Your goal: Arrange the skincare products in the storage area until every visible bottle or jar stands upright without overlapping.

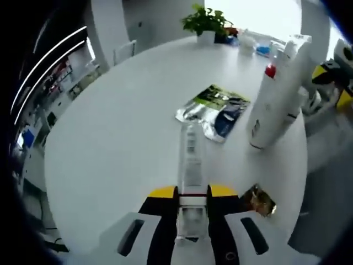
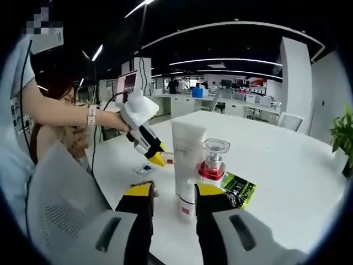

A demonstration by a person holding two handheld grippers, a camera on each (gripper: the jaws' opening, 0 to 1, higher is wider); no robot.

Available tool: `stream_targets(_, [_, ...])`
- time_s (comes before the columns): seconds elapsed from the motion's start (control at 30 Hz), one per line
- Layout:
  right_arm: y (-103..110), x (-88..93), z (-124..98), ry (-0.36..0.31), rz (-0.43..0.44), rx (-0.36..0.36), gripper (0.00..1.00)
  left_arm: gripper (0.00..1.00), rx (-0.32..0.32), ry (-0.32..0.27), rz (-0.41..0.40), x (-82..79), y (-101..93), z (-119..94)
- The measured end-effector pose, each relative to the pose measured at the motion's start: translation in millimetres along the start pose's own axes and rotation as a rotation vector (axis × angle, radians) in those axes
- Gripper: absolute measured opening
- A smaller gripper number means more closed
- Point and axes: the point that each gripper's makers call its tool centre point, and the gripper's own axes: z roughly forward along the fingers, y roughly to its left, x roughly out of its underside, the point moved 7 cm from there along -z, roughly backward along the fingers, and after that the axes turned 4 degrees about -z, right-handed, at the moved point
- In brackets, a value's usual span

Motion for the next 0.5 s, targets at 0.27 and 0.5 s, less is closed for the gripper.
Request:
stream_targets(0.27, [16.4,-9.6,7.5,0.01,-0.082,-0.07,0.29,0.16,-0.029,0.011,0.065,12.1,-15.9,-23.8])
stream_targets(0.5, [38.6,-26.0,20.0,0.007,-0.166,-0.185,0.3,0.16,0.007,0.025,0.122,14.6,-39.1,-39.0])
